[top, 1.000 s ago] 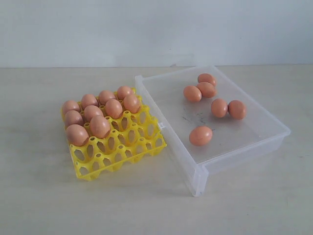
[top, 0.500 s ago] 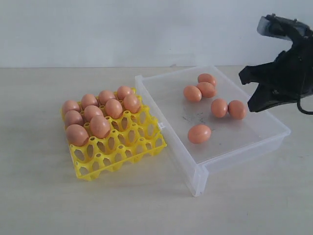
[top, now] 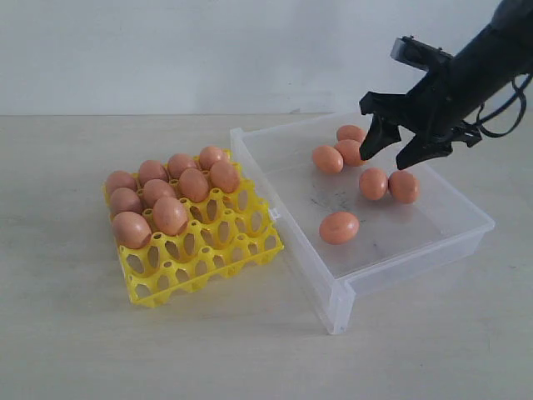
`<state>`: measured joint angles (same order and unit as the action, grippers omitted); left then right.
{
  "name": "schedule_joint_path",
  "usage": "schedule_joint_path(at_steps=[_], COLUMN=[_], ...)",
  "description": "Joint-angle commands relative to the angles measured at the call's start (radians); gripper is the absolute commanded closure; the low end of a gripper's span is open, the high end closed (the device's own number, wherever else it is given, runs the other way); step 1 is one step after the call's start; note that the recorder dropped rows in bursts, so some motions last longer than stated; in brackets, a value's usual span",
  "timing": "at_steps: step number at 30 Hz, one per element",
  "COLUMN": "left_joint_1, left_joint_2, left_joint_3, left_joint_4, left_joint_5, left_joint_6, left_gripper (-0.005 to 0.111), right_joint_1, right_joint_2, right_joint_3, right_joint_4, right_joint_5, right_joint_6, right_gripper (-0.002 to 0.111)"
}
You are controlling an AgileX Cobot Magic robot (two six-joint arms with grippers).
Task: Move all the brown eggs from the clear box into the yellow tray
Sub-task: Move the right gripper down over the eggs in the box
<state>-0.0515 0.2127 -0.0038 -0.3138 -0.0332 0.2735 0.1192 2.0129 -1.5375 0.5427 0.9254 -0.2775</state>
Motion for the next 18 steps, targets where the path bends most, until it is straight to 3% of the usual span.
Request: schedule_joint_path(at_steps=[1,3,12,18], left_joint_1=[-0.007,-0.007,-0.007,-0.007], left_joint_2=[0.003,0.003,0.003,0.003], left_joint_3=[0.004,0.004,0.004,0.004], left_joint_4=[-0.005,-0.005,-0.005,-0.005], left_joint_5=[-0.012,-0.012,-0.012,-0.012], left_joint_6=[0.005,0.005,0.005,0.005], left_gripper=[0.103,0.103,0.103,0.103], right_joint_1=[0.042,0.056,0.065,0.088], right_joint_2=[0.060,0.086,0.196,0.225], right_joint_3=[-0.131,-0.160,-0.243,-0.267], right_joint_4=[-0.265,-0.331,-0.286,-0.297], right_joint_5=[0.034,0.043,0.133,0.084], right_joint_6=[0.208,0.277,0.296,0.296], right_gripper=[0.054,0.054,0.054,0.054])
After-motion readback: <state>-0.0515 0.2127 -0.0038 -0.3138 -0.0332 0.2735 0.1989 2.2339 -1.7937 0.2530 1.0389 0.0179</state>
